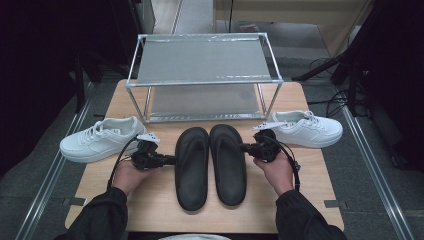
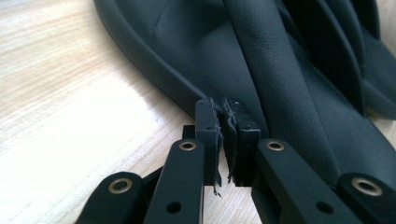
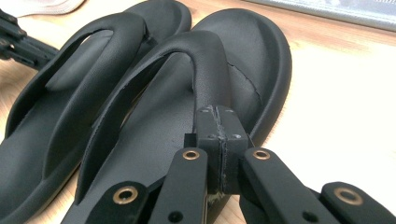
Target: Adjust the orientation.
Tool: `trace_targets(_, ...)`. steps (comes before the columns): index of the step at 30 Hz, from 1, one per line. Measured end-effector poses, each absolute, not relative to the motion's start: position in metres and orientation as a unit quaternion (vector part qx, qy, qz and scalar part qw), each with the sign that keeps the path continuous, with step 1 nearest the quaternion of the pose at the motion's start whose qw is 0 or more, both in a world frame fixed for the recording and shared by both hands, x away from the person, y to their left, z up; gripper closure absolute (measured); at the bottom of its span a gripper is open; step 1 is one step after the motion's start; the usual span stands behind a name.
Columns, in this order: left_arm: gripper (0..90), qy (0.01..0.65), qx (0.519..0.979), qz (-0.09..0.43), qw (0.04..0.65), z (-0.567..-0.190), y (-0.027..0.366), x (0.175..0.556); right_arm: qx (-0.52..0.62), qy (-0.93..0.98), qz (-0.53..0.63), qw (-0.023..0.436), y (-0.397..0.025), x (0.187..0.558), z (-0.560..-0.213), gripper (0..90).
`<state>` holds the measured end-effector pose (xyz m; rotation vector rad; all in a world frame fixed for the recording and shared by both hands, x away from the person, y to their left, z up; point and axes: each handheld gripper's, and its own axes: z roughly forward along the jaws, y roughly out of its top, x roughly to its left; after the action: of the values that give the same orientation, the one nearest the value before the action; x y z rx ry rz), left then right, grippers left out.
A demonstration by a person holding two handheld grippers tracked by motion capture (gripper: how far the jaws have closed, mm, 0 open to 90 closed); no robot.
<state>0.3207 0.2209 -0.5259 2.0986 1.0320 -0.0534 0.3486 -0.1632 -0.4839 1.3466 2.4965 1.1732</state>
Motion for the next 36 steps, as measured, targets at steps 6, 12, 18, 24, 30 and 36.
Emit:
trace_targets(6,87.7,0.403,0.827,-0.029,0.390,-0.526,0.220,0.320,0.432,0.821,0.371,0.038,-0.160,0.348,-0.486,90.0)
trace_targets(12,88.3,0.403,0.827,-0.033,0.389,-0.526,0.217,0.318,0.433,0.821,0.370,0.038,-0.160,0.348,-0.486,89.2)
trace_targets(18,88.2,0.399,0.830,-0.039,0.389,-0.526,0.213,0.316,0.428,0.824,0.369,0.042,-0.159,0.349,-0.487,89.0)
trace_targets(24,88.0,0.391,0.833,-0.045,0.388,-0.527,0.208,0.314,0.429,0.823,0.369,0.044,-0.159,0.349,-0.487,88.8)
trace_targets(30,88.0,0.396,0.831,-0.046,0.388,-0.526,0.207,0.314,0.430,0.823,0.370,0.044,-0.159,0.350,-0.488,87.6)
trace_targets(36,83.3,0.383,0.835,-0.072,0.387,-0.525,0.203,0.313,0.436,0.818,0.372,0.055,-0.162,0.352,-0.488,85.9)
